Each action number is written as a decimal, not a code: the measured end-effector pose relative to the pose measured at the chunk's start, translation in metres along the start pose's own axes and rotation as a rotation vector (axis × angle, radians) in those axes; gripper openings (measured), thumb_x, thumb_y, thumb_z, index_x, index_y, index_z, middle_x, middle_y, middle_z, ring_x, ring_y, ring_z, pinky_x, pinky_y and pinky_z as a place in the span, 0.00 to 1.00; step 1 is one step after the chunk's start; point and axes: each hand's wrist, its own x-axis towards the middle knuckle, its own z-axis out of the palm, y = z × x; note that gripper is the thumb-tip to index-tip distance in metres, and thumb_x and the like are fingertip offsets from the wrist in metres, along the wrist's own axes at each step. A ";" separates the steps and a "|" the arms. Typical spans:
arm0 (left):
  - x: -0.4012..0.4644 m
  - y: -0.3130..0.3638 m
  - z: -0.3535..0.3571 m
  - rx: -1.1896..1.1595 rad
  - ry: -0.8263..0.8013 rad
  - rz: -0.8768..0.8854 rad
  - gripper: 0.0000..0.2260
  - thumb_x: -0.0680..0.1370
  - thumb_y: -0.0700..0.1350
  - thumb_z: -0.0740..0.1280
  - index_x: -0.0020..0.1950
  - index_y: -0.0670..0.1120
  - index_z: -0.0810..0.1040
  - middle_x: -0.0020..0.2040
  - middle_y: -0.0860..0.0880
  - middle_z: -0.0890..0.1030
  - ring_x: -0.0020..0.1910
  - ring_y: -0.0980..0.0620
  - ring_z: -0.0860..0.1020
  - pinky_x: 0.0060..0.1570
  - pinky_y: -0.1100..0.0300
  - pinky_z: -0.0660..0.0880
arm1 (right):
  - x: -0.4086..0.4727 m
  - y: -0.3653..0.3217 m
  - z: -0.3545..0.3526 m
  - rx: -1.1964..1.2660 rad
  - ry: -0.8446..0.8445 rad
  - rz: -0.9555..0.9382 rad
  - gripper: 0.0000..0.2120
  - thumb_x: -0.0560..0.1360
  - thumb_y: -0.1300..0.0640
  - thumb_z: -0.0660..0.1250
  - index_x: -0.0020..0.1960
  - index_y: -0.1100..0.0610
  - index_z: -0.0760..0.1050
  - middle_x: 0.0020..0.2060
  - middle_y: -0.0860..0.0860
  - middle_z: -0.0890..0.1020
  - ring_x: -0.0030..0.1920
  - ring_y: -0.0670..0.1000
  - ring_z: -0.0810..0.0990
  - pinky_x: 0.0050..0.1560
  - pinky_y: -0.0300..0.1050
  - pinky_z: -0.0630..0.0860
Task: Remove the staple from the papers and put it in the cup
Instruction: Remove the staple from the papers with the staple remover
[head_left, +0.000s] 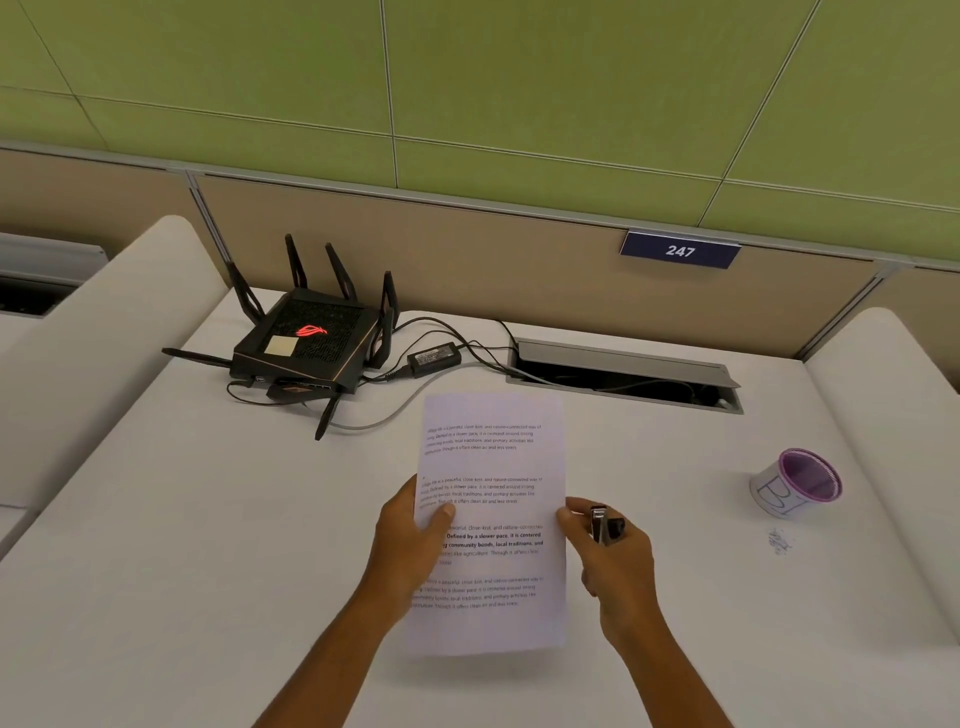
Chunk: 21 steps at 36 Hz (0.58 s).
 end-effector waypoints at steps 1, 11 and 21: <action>0.004 -0.001 -0.001 -0.020 0.000 -0.016 0.12 0.83 0.43 0.69 0.61 0.59 0.78 0.56 0.57 0.85 0.51 0.53 0.86 0.41 0.65 0.82 | 0.000 0.002 0.001 -0.003 -0.019 0.000 0.08 0.75 0.55 0.78 0.54 0.51 0.86 0.46 0.53 0.88 0.29 0.44 0.74 0.26 0.35 0.70; 0.045 -0.011 -0.002 -0.078 -0.034 -0.132 0.12 0.83 0.43 0.71 0.63 0.57 0.78 0.58 0.54 0.86 0.53 0.52 0.86 0.44 0.58 0.84 | 0.016 0.016 0.023 0.055 0.016 0.097 0.10 0.73 0.58 0.79 0.53 0.52 0.85 0.45 0.49 0.90 0.46 0.51 0.88 0.44 0.48 0.81; 0.094 -0.045 -0.006 0.112 -0.070 -0.145 0.24 0.81 0.39 0.73 0.74 0.52 0.73 0.59 0.55 0.82 0.51 0.54 0.84 0.36 0.66 0.82 | 0.070 0.046 0.043 -0.022 0.075 0.137 0.04 0.75 0.59 0.77 0.47 0.51 0.84 0.43 0.52 0.88 0.44 0.55 0.86 0.50 0.56 0.84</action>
